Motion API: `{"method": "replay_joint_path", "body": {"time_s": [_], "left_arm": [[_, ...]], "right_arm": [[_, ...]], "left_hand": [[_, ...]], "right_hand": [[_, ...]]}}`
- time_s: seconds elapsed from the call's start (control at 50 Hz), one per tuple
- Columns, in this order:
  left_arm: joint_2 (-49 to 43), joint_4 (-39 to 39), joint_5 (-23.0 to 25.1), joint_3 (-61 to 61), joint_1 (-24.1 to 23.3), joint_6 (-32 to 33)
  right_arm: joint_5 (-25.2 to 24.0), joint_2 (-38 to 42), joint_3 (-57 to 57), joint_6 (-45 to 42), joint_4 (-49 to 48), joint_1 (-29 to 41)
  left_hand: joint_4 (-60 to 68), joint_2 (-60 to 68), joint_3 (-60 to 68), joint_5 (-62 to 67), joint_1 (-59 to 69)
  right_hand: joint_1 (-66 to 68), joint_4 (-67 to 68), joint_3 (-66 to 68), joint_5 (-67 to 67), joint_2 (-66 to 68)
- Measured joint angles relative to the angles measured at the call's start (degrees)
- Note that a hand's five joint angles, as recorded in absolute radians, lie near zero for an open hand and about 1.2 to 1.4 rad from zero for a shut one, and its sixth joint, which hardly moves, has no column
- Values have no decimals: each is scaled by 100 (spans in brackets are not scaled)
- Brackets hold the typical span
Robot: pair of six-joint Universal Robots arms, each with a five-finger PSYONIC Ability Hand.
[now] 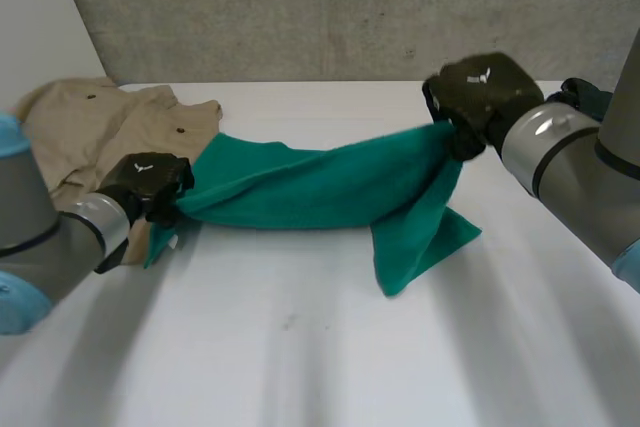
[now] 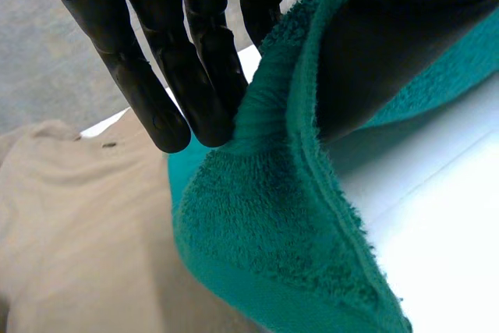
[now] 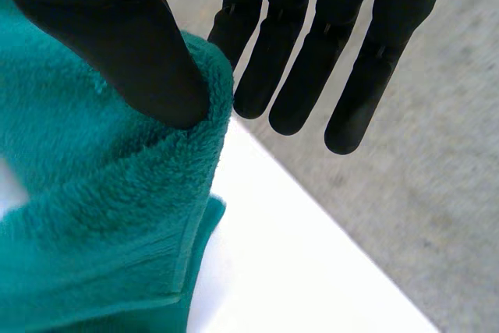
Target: Fold the laundry.
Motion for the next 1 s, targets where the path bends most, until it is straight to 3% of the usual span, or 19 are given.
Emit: {"method": "replay_joint_path", "body": {"time_s": [0.16, 0.26, 0.4, 0.56, 0.7, 0.8, 0.84, 1.0], "left_arm": [[1200, -1950, 830, 383, 303, 944], [2081, -2858, 1124, 826, 291, 1138], [2095, -3014, 1171, 1456, 135, 758], [315, -2769, 388, 2537, -239, 936], [-1068, -2314, -124, 4341, -592, 1195], [-1244, -1517, -257, 5457, -721, 809], [-1141, -869, -383, 5811, -749, 416], [-661, 850, -568, 5600, -766, -807]], "right_arm": [[-75, -59, 272, -1241, 871, -401], [4, -347, 343, -1748, 1223, -524], [3, -594, 454, -1884, 1275, -545], [55, 386, -60, -1719, 948, -534], [240, 1737, -1526, -1183, 69, -514], [333, 2217, -2516, -656, -1065, -544], [370, 2244, -2817, -319, -1844, -577], [262, 1457, -2367, 538, -3960, -616]], "left_hand": [[1, 0, 17, 0, 0], [2, 0, 25, 0, 0], [2, 0, 26, 0, 0], [3, 0, 26, 0, 0], [24, 16, 27, -1, 0], [24, 17, 27, -1, -5], [24, 17, 27, -1, 0], [24, 17, 27, -1, 0]], "right_hand": [[0, 0, 0, 0, 0], [0, 0, 0, 0, 0], [0, 0, 0, 37, 0], [0, 0, 0, 40, 0], [0, 3, 23, 40, 0], [0, 17, 23, 40, 0], [0, 23, 23, 40, 0], [0, 25, 23, 77, 0]]}}
